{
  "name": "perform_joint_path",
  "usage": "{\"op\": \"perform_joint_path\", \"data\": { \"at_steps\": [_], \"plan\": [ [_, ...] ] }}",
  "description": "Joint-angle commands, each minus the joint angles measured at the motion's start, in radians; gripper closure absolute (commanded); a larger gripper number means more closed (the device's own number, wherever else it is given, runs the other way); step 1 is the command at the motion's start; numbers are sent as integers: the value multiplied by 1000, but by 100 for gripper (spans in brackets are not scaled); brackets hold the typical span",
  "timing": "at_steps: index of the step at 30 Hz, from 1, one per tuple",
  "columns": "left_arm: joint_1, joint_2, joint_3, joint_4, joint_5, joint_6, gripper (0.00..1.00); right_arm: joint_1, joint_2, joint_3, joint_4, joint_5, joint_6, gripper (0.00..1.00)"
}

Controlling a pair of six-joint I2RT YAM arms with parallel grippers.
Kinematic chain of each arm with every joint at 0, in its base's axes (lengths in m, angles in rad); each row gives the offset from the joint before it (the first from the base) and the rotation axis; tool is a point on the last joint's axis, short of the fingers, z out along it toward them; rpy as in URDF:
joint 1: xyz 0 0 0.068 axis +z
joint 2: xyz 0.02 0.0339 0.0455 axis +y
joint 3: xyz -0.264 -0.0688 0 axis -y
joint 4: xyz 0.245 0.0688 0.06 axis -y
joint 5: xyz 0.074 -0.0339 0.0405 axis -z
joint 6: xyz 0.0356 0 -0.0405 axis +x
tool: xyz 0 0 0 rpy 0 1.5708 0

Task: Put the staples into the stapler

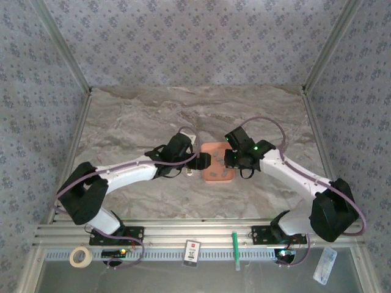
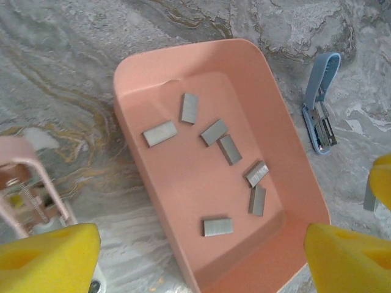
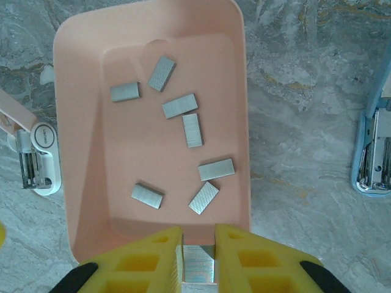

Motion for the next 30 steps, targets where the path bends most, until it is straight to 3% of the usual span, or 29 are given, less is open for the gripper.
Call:
{"op": "perform_joint_path", "data": {
  "at_steps": [1, 17, 30],
  "plan": [
    [-6, 48, 59, -21, -15, -1, 13, -10, -33, -18, -8, -5, -6, 79],
    [-26, 221, 159, -6, 58, -46, 15, -42, -116, -39, -76, 19, -5, 79],
    [-49, 224, 164, 33, 113, -97, 16, -48, -127, -39, -74, 43, -5, 79]
  ]
}}
